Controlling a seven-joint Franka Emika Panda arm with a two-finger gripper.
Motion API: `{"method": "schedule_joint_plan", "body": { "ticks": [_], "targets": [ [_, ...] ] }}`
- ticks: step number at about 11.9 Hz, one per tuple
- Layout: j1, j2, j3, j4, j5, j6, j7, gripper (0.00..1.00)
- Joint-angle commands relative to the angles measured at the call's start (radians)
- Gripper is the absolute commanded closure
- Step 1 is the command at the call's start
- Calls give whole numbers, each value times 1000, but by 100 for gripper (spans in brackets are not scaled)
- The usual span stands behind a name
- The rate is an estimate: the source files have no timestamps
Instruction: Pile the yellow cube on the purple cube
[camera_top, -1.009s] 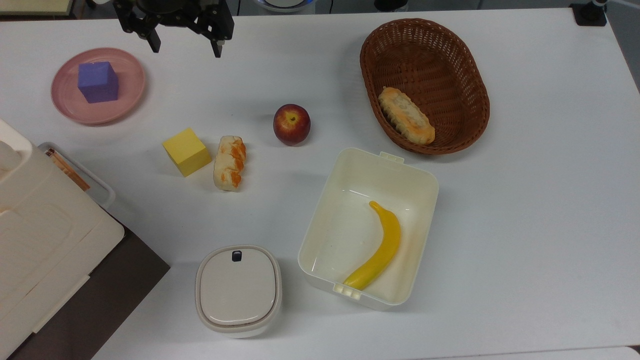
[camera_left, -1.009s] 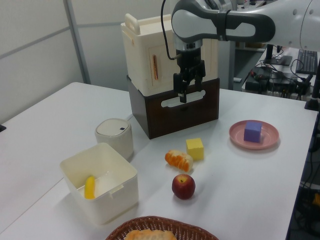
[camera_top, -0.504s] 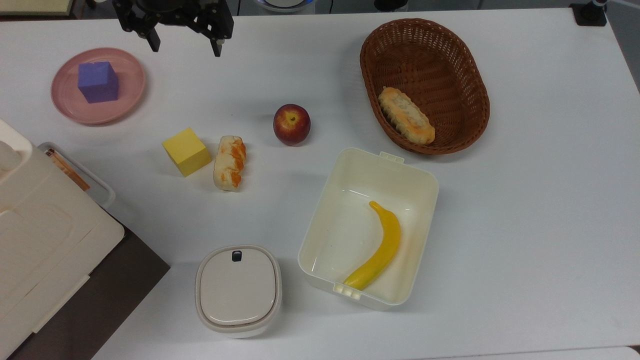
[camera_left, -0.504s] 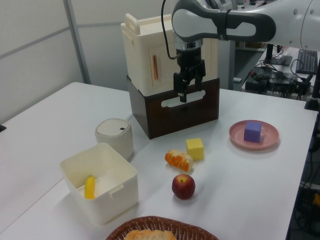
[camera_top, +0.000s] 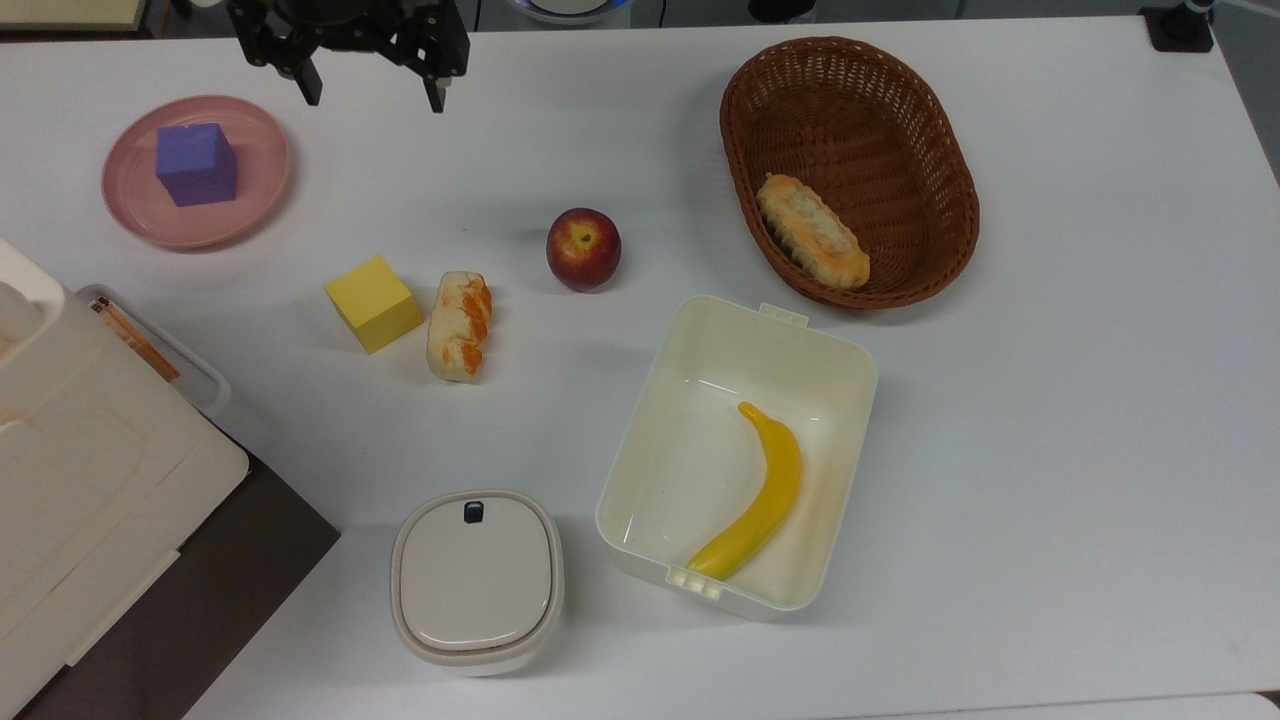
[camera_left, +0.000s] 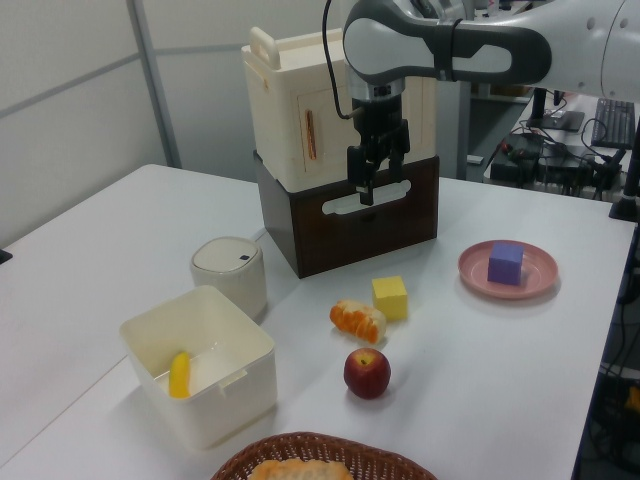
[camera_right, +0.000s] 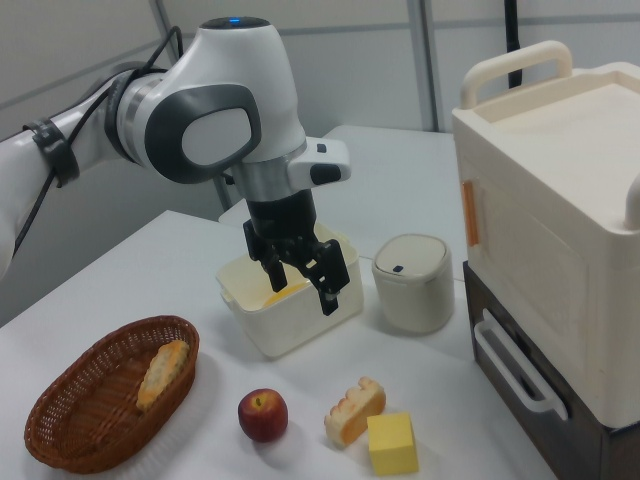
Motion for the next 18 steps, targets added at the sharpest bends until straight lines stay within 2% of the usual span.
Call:
{"method": "schedule_joint_plan", "body": {
  "ticks": [1, 10, 18],
  "targets": [
    [3, -16, -3, -12, 11, 3, -21, 0],
    [3, -18, -7, -13, 7, -34, -89, 0],
    [-27, 39, -7, -53, -4, -22, -124, 0]
  ]
}}
